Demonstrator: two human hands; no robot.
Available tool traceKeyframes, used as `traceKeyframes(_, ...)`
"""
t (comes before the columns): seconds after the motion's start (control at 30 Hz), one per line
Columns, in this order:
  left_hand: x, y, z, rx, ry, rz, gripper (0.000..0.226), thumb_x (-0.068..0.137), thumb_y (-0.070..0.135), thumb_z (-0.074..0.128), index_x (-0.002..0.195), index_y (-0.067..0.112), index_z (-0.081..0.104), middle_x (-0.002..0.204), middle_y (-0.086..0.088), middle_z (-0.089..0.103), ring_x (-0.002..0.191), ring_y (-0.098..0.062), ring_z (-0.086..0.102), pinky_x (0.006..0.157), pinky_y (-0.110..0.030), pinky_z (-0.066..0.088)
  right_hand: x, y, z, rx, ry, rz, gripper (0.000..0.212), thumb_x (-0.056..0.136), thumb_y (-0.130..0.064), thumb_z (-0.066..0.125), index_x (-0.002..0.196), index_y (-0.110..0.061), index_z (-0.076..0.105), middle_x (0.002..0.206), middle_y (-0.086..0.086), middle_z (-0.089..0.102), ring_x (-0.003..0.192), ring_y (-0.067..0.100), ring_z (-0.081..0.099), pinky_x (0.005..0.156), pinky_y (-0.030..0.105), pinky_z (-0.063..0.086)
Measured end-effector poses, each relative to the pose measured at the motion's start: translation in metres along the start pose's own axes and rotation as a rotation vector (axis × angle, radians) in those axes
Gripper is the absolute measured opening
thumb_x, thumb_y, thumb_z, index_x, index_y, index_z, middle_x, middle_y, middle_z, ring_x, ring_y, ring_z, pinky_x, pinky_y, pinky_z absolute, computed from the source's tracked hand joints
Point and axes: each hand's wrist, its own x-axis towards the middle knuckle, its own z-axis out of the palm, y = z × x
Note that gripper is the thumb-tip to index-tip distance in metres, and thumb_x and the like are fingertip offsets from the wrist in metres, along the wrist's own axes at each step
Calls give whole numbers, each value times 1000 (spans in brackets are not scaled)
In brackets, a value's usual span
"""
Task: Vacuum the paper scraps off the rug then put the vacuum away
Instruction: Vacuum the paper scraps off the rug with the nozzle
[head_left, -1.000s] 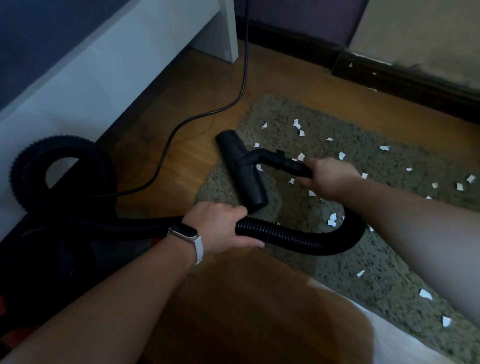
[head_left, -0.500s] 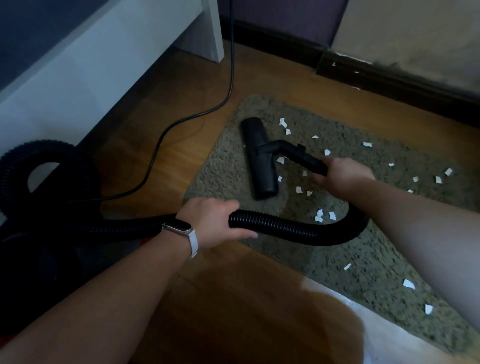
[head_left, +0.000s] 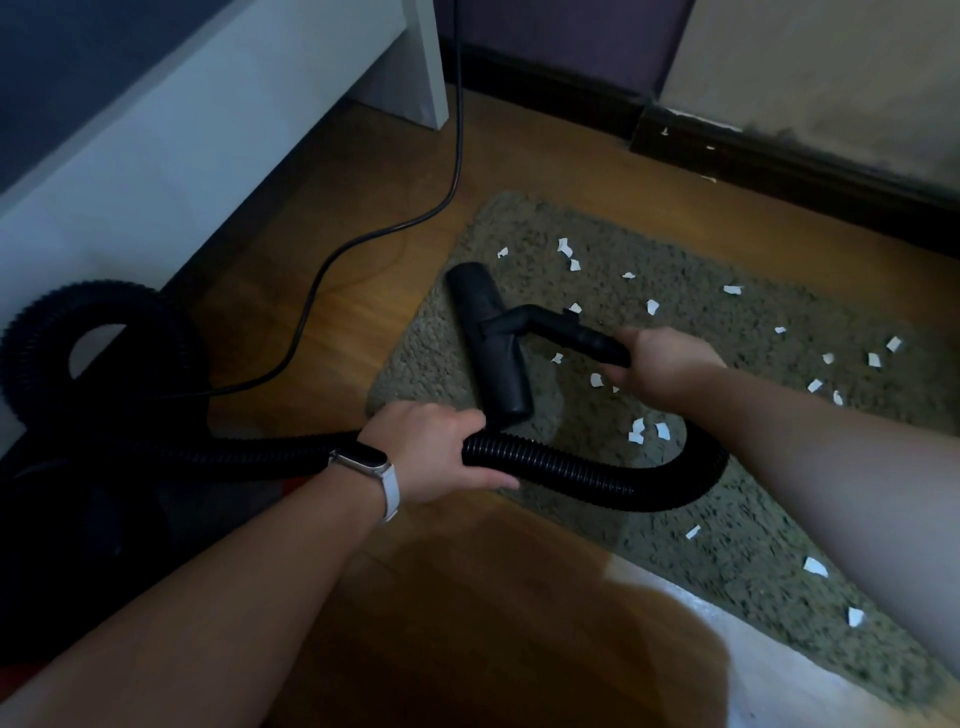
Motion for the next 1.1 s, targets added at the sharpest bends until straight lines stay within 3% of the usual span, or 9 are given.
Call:
traceKeyframes(0.1,0,0,1,-3,-2,1,71,63,101,9,74,35,34,63,13,49,54,-1,46,45,-25,28,-2,0,0,-6,-7,-9,26,94,-51,55,111,-31,58,74,-8,58,61,8,54,47,24,33)
traceKeyframes(0.33,10,1,-6,-12,24,-4,67,66,100,19,72,35,35,63,14,49,55,-2,48,47,-26,31,-14,36,2,143,15,159,17,93,-49,56,102,-35,57,75,-6,61,62,14,61,51,26,42)
traceKeyframes(0.47,17,4,-7,-11,40,-7,69,66,101,16,72,35,36,63,14,51,56,-2,50,52,-26,42,-20,50,4,203,56,214,17,93,-54,55,99,-37,54,74,-5,62,62,15,62,51,26,44)
traceKeyframes(0.67,22,3,-9,-9,74,-23,75,64,101,8,78,36,41,64,15,50,57,-4,51,51,-26,42,-9,44,-4,168,82,179,21,93,-52,55,100,-32,56,73,-3,60,61,16,59,50,25,40)
traceKeyframes(0.83,24,-6,-15,-21,159,-136,79,65,100,7,81,33,47,64,13,51,58,-8,54,50,-27,49,9,30,-13,144,78,154,22,94,-51,53,102,-31,53,74,-2,61,61,17,60,49,25,40)
traceKeyframes(1.1,26,-21,-20,6,204,-192,66,74,95,24,74,32,44,56,13,45,47,-2,44,38,-20,34,46,13,-21,116,71,119,31,97,-52,52,114,-26,56,77,-1,59,63,15,56,49,25,37)
